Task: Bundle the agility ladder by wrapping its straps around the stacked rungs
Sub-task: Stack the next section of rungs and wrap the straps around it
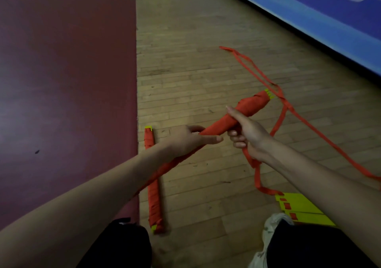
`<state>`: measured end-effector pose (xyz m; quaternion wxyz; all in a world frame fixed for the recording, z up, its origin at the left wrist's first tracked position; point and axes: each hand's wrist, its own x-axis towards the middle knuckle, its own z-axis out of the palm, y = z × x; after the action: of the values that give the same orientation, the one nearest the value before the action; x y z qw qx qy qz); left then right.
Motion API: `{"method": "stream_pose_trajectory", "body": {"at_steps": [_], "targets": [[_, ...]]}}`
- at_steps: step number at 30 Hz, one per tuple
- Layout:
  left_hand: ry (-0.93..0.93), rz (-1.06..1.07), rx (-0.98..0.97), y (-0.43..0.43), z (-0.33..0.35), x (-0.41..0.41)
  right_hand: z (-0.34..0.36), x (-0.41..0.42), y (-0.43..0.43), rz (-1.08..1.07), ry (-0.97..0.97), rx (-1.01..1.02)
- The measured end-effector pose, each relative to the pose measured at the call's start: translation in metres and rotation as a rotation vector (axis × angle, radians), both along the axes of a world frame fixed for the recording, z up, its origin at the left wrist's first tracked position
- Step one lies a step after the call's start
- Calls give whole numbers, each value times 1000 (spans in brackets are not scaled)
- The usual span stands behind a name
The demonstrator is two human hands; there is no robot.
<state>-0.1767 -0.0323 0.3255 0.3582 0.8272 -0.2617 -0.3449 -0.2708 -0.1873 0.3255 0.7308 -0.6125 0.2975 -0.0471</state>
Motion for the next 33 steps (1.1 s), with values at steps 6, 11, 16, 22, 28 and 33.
{"method": "stream_pose_trajectory", "body": {"at_steps": [6,11,16,22,28,33], "targets": [[408,-164,-133,17,1,10,6,-3,8,95,-131,14],[546,-84,-154,20,7,17,10,-3,7,114,-191,34],[453,26,-110,14,12,12,9,-3,1,124,-118,-18],[130,124,-37,6,-4,17,-7,-4,-1,135,6,-97],[-94,86,-55,-1,0,10,-11,-4,-2,114,63,-213],[-434,5,51,-2,-6,3,-11,-2,-1,90,65,-117]]}}
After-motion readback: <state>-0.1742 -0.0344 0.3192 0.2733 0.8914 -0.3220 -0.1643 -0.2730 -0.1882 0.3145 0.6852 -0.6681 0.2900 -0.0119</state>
